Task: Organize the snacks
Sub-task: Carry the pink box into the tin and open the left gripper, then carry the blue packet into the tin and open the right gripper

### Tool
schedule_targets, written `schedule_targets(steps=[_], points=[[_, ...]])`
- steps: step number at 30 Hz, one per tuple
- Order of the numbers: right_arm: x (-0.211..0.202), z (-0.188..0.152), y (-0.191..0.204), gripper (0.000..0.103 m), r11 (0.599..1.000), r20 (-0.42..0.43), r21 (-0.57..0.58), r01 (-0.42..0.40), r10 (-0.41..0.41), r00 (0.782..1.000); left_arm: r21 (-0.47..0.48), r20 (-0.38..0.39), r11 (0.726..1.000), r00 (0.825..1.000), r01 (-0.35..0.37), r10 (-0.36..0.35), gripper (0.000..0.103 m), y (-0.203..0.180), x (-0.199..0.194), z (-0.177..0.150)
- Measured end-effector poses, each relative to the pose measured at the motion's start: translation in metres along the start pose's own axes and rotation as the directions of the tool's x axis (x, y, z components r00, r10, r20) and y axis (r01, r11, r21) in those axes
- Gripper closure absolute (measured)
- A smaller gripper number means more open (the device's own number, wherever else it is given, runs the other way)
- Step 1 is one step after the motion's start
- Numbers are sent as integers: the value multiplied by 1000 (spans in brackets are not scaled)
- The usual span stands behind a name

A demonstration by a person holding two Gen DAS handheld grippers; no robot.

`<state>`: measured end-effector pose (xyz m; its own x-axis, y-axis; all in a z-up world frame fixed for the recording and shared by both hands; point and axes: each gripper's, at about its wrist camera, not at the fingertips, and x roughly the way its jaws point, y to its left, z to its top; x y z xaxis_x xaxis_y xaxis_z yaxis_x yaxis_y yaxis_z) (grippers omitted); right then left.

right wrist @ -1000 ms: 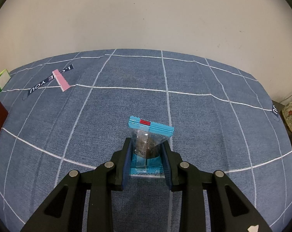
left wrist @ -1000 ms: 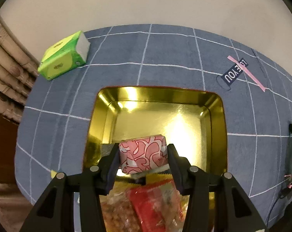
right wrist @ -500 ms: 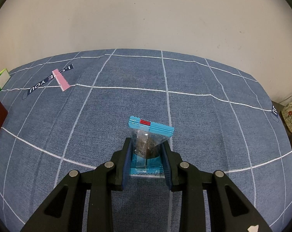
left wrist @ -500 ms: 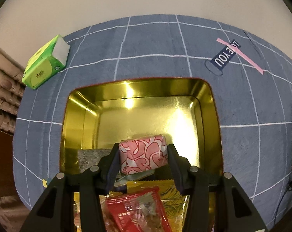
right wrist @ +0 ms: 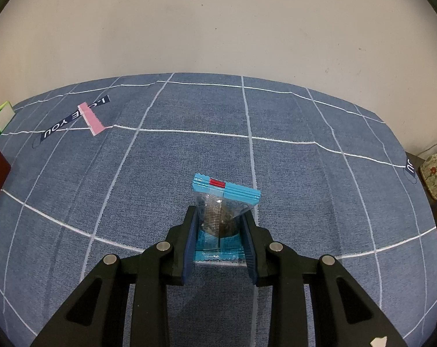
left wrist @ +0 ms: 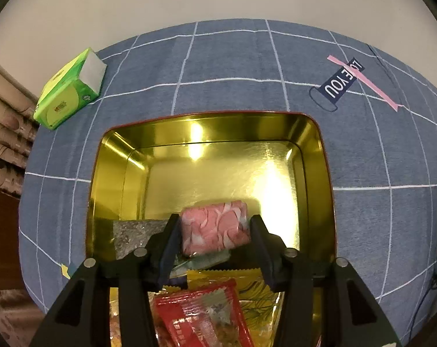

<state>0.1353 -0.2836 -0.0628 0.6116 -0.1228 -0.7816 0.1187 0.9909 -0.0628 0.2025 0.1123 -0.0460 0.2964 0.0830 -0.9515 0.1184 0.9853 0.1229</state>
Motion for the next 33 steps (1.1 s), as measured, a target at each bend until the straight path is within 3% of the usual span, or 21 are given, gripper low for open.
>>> schedule_targets(steps=[6,13,22,33], points=[[-1,0,0,75,1000,1,-5,4,-4,1000,28,58,999,997,-42,41,48,0,-17,-3],[-1,0,0,75,1000,2,-12,9,-9,1000,47,194,991,974,-124,113,48,-3,-60,-18],[-1,0,0,76,1000,1,-10,6,-6,1000,14,230,993,967,-119,112,47,1,-94,-51],[-1,4,6,78,997,-36,22,71,-70,997,-42,278,997,958,-67,76,47,15,-114,-88]])
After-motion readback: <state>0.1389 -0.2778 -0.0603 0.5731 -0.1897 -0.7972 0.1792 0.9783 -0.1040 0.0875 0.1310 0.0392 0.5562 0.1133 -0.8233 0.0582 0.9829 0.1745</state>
